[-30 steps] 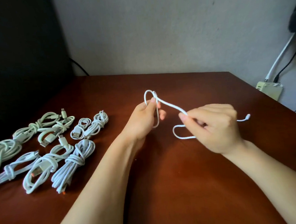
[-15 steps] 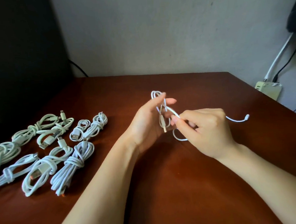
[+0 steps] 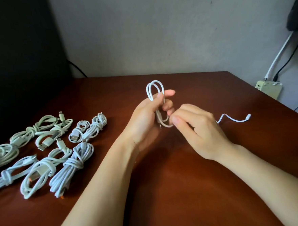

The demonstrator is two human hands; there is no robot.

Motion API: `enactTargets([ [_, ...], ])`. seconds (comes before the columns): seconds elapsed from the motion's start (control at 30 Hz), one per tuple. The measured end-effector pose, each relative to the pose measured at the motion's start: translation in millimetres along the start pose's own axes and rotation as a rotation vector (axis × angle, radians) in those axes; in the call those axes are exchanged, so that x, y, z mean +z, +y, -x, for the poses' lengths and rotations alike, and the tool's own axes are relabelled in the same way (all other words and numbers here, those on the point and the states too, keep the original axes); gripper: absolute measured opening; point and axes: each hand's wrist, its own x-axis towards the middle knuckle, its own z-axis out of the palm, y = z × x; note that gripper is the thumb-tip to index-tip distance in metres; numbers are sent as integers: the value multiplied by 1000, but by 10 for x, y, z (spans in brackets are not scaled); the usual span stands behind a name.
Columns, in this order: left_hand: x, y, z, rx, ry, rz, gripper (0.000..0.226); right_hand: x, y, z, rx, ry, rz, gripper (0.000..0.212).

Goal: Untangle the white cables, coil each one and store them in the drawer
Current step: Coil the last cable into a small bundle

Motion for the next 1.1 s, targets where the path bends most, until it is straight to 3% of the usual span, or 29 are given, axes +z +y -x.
enactTargets([
  [0.17,-55,52,-21,63,-13,147,28,53,-20,4,273,-11,-231,10],
  [0.4,-116,57,-10,27,-193,262,22,59,83,-3,364,-42,-127,45],
  [0.6,-157,96,-3,3,-215,266,19,26,66,-33,487,-122,-237,26],
  [0.83,-186,127,8,-38,-37,8,24,-13,-8,-95,599,-41,-602,5],
  [1.1,-98,56,80,-221,-90,-322,26,-87,-2,-90,487,128,-333,22],
])
